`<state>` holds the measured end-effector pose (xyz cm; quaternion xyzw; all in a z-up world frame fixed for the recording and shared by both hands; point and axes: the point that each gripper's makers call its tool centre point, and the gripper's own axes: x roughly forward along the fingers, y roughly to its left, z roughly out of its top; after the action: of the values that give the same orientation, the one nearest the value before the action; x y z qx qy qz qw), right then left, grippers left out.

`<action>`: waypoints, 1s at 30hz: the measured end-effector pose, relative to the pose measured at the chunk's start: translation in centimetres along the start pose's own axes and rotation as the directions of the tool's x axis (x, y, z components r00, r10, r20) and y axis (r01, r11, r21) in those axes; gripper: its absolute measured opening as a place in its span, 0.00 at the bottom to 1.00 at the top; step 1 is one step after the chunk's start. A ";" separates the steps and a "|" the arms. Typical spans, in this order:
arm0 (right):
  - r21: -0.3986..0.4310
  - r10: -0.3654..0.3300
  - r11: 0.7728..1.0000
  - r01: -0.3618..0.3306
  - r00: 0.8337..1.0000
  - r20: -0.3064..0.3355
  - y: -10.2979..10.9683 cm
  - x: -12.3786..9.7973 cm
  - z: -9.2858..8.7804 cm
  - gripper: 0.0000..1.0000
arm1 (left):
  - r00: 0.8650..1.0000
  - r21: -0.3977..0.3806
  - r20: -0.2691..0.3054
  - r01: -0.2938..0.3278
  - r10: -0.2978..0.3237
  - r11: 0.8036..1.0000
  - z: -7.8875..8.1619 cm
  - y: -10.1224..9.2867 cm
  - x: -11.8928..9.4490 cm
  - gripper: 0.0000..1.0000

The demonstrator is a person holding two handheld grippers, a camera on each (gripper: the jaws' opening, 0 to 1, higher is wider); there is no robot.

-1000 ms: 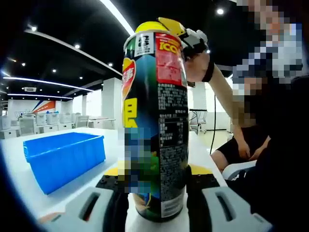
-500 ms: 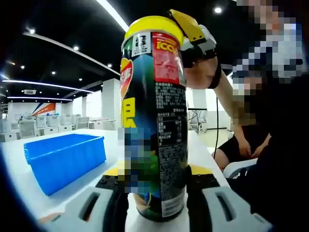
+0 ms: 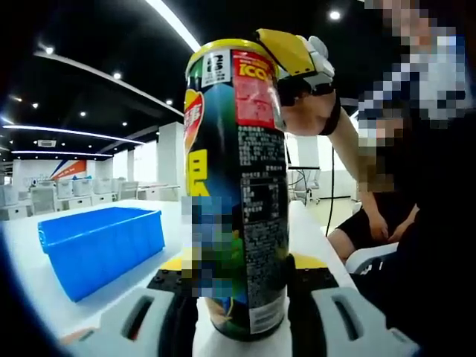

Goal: Open the lid of the chip container on the table, take out the chips, place them into the box in front of the container, and close the lid

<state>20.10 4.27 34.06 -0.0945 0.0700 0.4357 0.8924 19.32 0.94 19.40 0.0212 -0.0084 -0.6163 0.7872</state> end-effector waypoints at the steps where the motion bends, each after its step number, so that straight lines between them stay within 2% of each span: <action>1: -0.003 0.002 1.000 -0.002 1.000 0.001 0.0 0.0 0.0 0.48 | 1.000 0.001 -0.001 0.000 0.000 1.000 0.0 0.0 0.0 0.47; 3: 0.022 0.016 1.000 -0.016 1.000 0.025 0.1 -0.3 0.5 0.48 | 1.000 0.002 -0.002 -0.001 0.001 1.000 0.0 0.0 0.0 0.47; 4: 0.039 0.014 0.999 -0.017 0.997 0.072 0.1 -0.4 1.3 0.48 | 1.000 0.002 -0.002 -0.001 0.001 1.000 0.0 0.0 0.0 0.47; 7: 0.101 -0.007 0.995 -0.013 0.980 0.198 -0.6 -0.9 3.8 0.46 | 1.000 0.003 -0.001 -0.001 0.001 1.000 0.0 0.0 -0.1 0.47; 8: 0.139 -0.017 0.990 -0.018 0.969 0.247 -0.8 -1.0 4.8 0.45 | 1.000 0.003 -0.001 -0.001 0.001 1.000 0.0 0.0 -0.1 0.47; 10: 0.186 -0.033 0.982 -0.019 0.962 0.270 -1.2 -1.0 5.4 0.39 | 1.000 0.004 -0.002 -0.002 0.002 1.000 0.0 0.0 -0.1 0.47; 13: 0.179 -0.030 0.984 -0.018 0.966 0.258 -0.7 -0.2 4.9 0.07 | 1.000 0.004 -0.001 -0.002 0.002 1.000 0.0 0.0 -0.1 0.47; 14: 0.148 -0.028 0.989 -0.006 0.973 0.228 -0.4 0.3 4.1 0.06 | 1.000 0.004 -0.001 -0.003 0.003 1.000 0.0 0.0 -0.1 0.47; 16: 0.077 -0.020 0.997 0.005 0.982 0.189 0.3 1.1 2.8 0.11 | 1.000 0.005 0.000 -0.004 0.004 1.000 -0.1 0.0 -0.1 0.47; 20: 0.012 -0.044 0.999 0.043 0.981 0.190 0.6 1.1 2.2 0.12 | 1.000 0.008 0.000 -0.005 0.005 1.000 -0.1 0.0 -0.1 0.47; 22: -0.021 -0.057 0.998 0.061 0.988 0.143 0.4 1.4 1.2 0.11 | 1.000 0.008 -0.001 -0.004 0.004 1.000 -0.1 0.0 0.0 0.47; 23: -0.014 -0.063 0.998 0.066 0.982 0.177 0.4 1.6 1.7 0.11 | 1.000 0.008 -0.002 -0.003 0.003 1.000 -0.1 0.0 0.0 0.47; 24: -0.034 -0.072 0.996 0.079 0.982 0.173 0.1 1.6 1.5 0.10 | 1.000 0.008 -0.007 -0.002 0.002 1.000 -0.1 0.0 0.0 0.47; 25: -0.010 -0.066 0.998 0.069 0.982 0.178 -0.1 1.8 1.6 0.09 | 1.000 0.008 -0.011 -0.001 0.001 1.000 -0.1 0.0 0.0 0.47; 27: -0.001 -0.062 0.998 0.063 0.983 0.174 -0.4 2.2 1.5 0.01 | 1.000 0.011 -0.016 0.006 -0.005 1.000 -0.2 -0.1 0.0 0.47; 30: 0.003 -0.042 0.999 0.042 0.983 0.178 -0.4 2.6 1.5 0.01 | 1.000 0.011 -0.010 0.009 -0.008 1.000 -0.2 -0.1 0.0 0.46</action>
<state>22.05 6.36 35.04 -0.0567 -0.0122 0.4235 0.9040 19.24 0.91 19.21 0.0289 -0.0078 -0.6195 0.7844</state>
